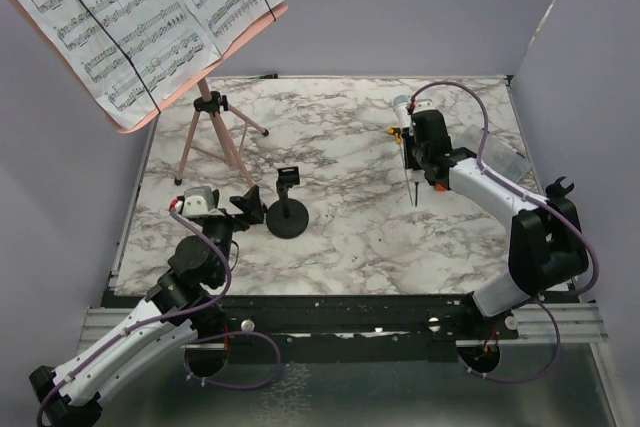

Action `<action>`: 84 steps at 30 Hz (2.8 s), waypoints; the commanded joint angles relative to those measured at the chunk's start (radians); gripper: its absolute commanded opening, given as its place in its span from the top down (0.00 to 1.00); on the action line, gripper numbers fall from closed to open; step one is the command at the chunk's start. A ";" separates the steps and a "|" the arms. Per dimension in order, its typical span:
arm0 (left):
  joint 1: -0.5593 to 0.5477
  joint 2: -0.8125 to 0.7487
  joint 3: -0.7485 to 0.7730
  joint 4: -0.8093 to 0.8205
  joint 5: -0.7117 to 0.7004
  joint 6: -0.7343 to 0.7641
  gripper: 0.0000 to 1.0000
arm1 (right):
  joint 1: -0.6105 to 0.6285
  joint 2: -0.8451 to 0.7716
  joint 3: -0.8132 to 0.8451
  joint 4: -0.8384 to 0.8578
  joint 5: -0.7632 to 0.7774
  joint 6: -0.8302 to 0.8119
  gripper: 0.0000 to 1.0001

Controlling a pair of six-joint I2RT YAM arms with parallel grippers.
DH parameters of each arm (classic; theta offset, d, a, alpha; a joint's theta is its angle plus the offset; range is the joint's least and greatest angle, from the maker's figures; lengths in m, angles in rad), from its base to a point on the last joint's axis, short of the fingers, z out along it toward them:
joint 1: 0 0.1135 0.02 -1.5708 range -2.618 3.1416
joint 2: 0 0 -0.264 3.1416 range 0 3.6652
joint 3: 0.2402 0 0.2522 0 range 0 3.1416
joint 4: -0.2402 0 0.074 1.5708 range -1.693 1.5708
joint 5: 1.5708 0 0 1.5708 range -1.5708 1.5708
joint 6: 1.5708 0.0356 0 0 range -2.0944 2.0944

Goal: Pack up the instrument practice props

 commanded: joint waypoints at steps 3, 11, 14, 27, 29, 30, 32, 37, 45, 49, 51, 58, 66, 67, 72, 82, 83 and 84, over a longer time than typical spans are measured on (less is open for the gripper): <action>0.002 -0.050 -0.011 0.029 -0.108 0.051 0.01 | -0.079 0.090 0.033 -0.020 0.005 0.010 0.99; 0.001 -0.025 -0.005 0.047 -0.111 0.054 0.01 | -0.146 0.184 0.046 -0.024 -0.002 -0.011 0.99; 0.002 -0.031 -0.010 0.055 -0.114 0.056 0.01 | -0.167 0.208 0.053 -0.027 -0.008 -0.015 0.99; 0.001 -0.055 -0.040 0.058 -0.140 -0.012 0.01 | -0.201 0.285 0.081 -0.050 -0.060 -0.007 0.78; 0.001 -0.066 -0.045 0.057 -0.146 -0.017 0.01 | -0.201 0.293 0.087 -0.055 -0.062 0.001 0.72; 0.001 -0.070 -0.047 0.055 -0.150 -0.022 0.01 | -0.201 0.296 0.089 -0.057 -0.062 0.005 0.68; 0.001 -0.078 -0.052 0.055 -0.154 -0.025 0.01 | -0.201 0.295 0.092 -0.060 -0.066 0.012 0.62; 0.001 -0.082 -0.054 0.053 -0.163 -0.024 0.01 | -0.201 0.278 0.090 -0.074 -0.102 0.038 0.52; 0.001 -0.069 -0.052 0.054 -0.162 -0.022 0.01 | -0.201 0.158 0.044 -0.073 -0.122 0.062 0.39; 0.001 -0.050 -0.050 0.057 -0.158 -0.015 0.01 | -0.201 0.085 0.026 -0.078 -0.164 0.056 0.31; 0.001 -0.041 -0.048 0.060 -0.155 -0.010 0.01 | -0.201 0.052 0.024 -0.088 -0.199 0.050 0.29; 0.001 0.004 -0.043 0.073 -0.129 0.009 0.01 | -0.195 -0.092 -0.015 -0.035 -0.423 0.009 0.19; 0.001 0.060 -0.045 0.086 -0.088 0.017 0.01 | -0.110 -0.212 -0.033 0.070 -0.666 -0.051 0.11; 0.001 0.063 -0.043 0.086 -0.080 0.024 0.01 | -0.091 -0.221 -0.028 0.076 -0.684 -0.051 0.11; 0.001 0.074 -0.020 0.065 -0.058 0.067 0.01 | 0.019 -0.236 -0.012 0.136 -0.802 -0.104 0.10; 0.001 0.077 0.056 -0.025 -0.021 0.077 0.01 | 0.197 -0.122 0.102 0.167 -0.994 -0.165 0.06; 0.001 0.077 0.064 -0.038 -0.018 0.074 0.01 | 0.213 -0.109 0.116 0.164 -1.002 -0.177 0.06; 0.001 0.075 0.071 -0.052 -0.013 0.071 0.01 | 0.227 -0.096 0.133 0.161 -1.010 -0.188 0.06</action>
